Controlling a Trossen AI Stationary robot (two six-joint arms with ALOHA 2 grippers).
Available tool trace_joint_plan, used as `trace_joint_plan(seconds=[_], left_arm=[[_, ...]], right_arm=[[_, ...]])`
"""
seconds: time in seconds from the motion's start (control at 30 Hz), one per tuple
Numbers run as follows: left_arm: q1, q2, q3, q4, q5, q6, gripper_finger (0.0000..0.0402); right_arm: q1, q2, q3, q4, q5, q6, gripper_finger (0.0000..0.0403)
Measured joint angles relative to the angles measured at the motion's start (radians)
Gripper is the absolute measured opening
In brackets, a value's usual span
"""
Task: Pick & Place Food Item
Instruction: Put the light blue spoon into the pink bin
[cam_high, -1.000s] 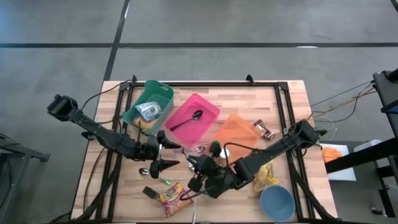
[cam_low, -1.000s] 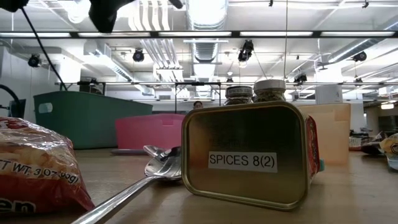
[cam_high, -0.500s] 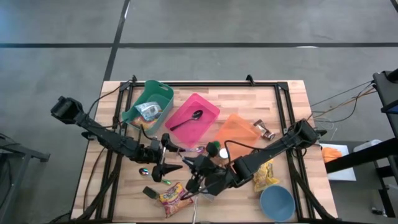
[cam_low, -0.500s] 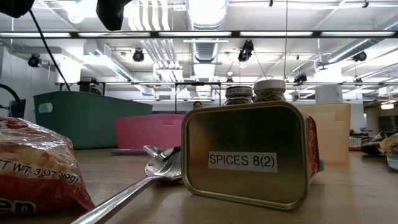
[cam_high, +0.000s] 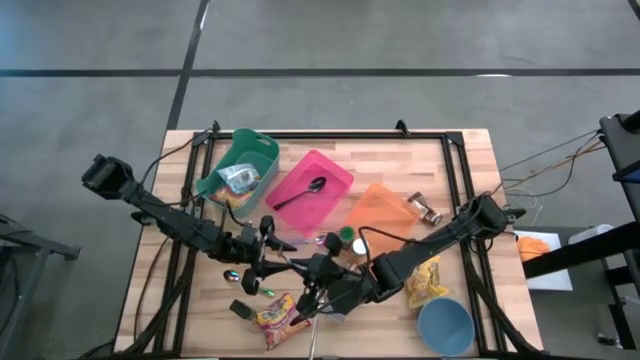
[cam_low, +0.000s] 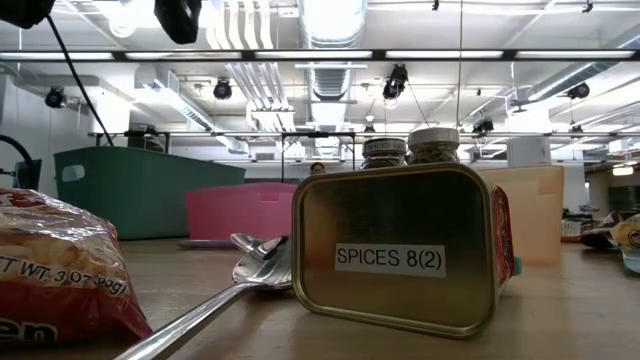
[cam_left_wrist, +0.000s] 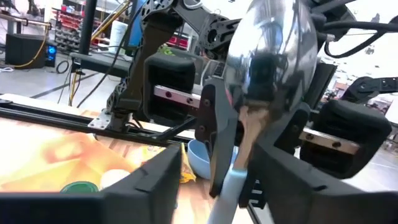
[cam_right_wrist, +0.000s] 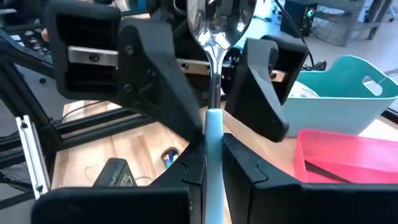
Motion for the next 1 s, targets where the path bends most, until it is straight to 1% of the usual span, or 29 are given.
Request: trace_joint_plan(seconds=[0.3,0.33,0.47,0.57,0.77,0.9,1.0], left_arm=[[0.000,0.000,0.000,0.001,0.003,0.000,0.0031],[0.000,0.000,0.000,0.002,0.003,0.000,0.0019],[0.000,-0.001,0.000,0.001,0.003,0.000,0.0014],[0.000,-0.001,0.000,-0.001,0.002,-0.009,0.0014],[0.000,-0.003,0.000,-0.013,0.000,-0.040,0.0014],[0.000,-0.010,0.000,-0.038,-0.005,-0.064,0.0014],[0.006,-0.031,0.000,-0.071,-0.004,-0.079,0.0014]], right_arm=[[0.000,-0.002,0.000,-0.004,0.007,-0.028,0.0021],[0.000,-0.002,0.000,-0.003,0.007,-0.031,0.0021],[0.000,-0.003,0.000,-0.003,0.006,-0.045,0.0024],[0.000,-0.003,0.000,-0.003,0.003,-0.049,0.0041],[0.000,-0.003,0.000,-0.004,-0.015,-0.055,0.0113],[-0.004,-0.003,0.000,-0.005,-0.086,-0.053,0.0166],[-0.005,-0.003,0.000,-0.006,-0.104,-0.052,0.0200]])
